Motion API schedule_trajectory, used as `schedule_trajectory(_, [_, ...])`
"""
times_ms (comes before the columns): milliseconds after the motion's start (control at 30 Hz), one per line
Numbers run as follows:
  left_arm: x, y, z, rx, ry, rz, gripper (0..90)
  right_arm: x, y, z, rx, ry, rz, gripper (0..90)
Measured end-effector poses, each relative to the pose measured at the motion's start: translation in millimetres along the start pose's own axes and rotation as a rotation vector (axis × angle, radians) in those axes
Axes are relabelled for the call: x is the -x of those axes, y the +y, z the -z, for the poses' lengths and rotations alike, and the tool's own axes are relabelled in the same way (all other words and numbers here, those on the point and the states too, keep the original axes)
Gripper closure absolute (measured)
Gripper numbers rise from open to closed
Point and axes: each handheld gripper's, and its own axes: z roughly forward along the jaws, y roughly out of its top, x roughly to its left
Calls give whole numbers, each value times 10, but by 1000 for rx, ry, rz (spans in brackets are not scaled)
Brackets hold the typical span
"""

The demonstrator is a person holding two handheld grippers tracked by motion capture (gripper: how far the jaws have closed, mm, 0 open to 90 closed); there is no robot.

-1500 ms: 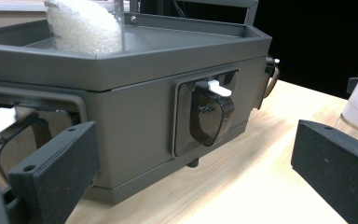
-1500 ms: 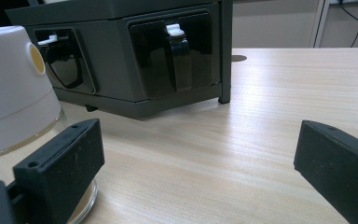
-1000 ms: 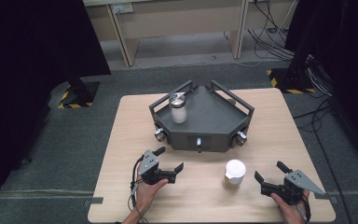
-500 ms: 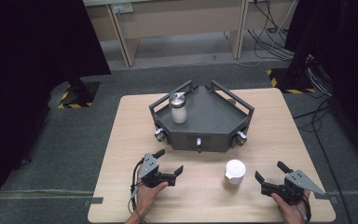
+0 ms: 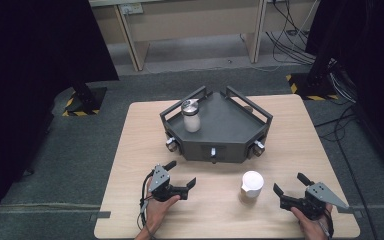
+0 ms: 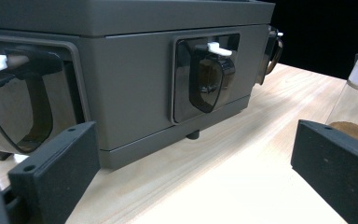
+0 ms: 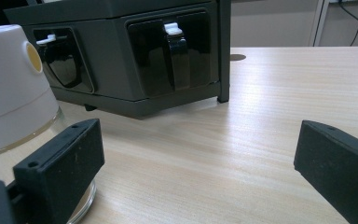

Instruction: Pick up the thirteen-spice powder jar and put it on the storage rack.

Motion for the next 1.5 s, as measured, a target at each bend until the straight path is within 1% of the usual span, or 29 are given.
schedule_trajectory(333, [13, 3, 18, 3, -4, -10, 10, -9, 4, 5, 1, 7, 6, 18])
schedule_trajectory(833, [13, -11, 19, 0, -2, -4, 10, -18, 0, 39, 9, 17, 13, 18])
schedule_trajectory(1167, [19, -20, 8, -8, -5, -4, 10, -29, -7, 78, 14, 41, 26, 18])
schedule_trajectory(1333, [10, -26, 16, -4, 2, 2, 10, -54, -13, 101, 14, 68, 33, 18])
schedule_trajectory(1400, [9, -28, 16, -4, 2, 4, 10, -69, -19, 114, 13, 80, 37, 18])
schedule_trajectory(1433, [9, -27, 16, -5, 1, 3, 10, -82, -24, 125, 12, 94, 40, 18])
schedule_trajectory(1500, [10, -26, 15, -5, 0, 1, 10, -90, -25, 131, 12, 101, 43, 18])
